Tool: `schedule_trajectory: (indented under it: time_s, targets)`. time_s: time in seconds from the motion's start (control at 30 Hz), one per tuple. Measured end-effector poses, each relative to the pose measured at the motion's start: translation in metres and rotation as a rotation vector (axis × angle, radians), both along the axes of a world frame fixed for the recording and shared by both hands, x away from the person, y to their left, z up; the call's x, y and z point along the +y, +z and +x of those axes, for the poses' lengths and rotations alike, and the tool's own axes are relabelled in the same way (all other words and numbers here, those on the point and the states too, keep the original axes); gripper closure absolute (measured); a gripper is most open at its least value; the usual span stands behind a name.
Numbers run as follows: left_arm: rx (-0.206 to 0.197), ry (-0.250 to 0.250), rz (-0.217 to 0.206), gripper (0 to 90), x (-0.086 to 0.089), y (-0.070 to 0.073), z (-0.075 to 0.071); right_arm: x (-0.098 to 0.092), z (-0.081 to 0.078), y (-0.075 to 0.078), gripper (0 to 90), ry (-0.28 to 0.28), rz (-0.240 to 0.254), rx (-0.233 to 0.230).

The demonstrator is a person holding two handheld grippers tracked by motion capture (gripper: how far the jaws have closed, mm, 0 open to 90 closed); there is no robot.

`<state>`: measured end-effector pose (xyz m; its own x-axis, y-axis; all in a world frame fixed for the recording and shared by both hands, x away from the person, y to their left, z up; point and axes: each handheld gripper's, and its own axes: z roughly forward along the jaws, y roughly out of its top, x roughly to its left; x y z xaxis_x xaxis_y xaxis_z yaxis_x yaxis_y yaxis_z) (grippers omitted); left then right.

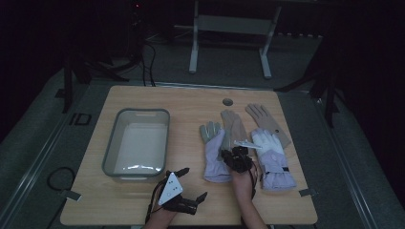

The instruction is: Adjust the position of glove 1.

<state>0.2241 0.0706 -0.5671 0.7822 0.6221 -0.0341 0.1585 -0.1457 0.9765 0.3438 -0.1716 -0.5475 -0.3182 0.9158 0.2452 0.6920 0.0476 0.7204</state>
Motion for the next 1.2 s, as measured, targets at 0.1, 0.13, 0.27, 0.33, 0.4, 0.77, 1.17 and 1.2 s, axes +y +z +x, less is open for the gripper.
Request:
schedule_trajectory:
  time_s: [0.1, 0.13, 0.27, 0.33, 0.4, 0.77, 1.17, 1.2]
  targets:
    - [0.001, 0.001, 0.000, 0.0, 0.000, 0.000, 0.000, 0.000, 0.002, 0.004, 67.3, 0.023, -0.028, -0.002]
    - [0.001, 0.001, 0.000, 0.0, 0.000, 0.000, 0.000, 0.000, 0.003, 0.006, 63.5, 0.033, -0.033, -0.005]
    - [0.001, 0.001, 0.000, 0.0, 0.000, 0.000, 0.000, 0.001, 0.007, 0.018, 56.9, 0.073, -0.066, -0.020]
    - [0.001, 0.002, -0.001, 0.0, 0.000, 0.000, 0.000, 0.001, 0.008, 0.026, 55.7, 0.099, -0.091, -0.037]
    - [0.000, 0.001, 0.000, 0.0, 0.000, 0.000, 0.000, 0.000, 0.008, 0.035, 56.3, 0.116, -0.106, -0.051]
    - [0.001, -0.001, -0.002, 0.0, 0.000, 0.000, 0.000, -0.013, 0.008, 0.067, 48.0, 0.238, -0.172, -0.056]
    - [0.002, 0.001, -0.002, 0.0, 0.000, 0.000, 0.000, -0.055, 0.001, 0.079, 51.3, 0.249, -0.227, -0.072]
    - [0.002, 0.001, -0.002, 0.0, 0.000, 0.000, 0.000, -0.060, 0.001, 0.079, 51.3, 0.243, -0.230, -0.074]
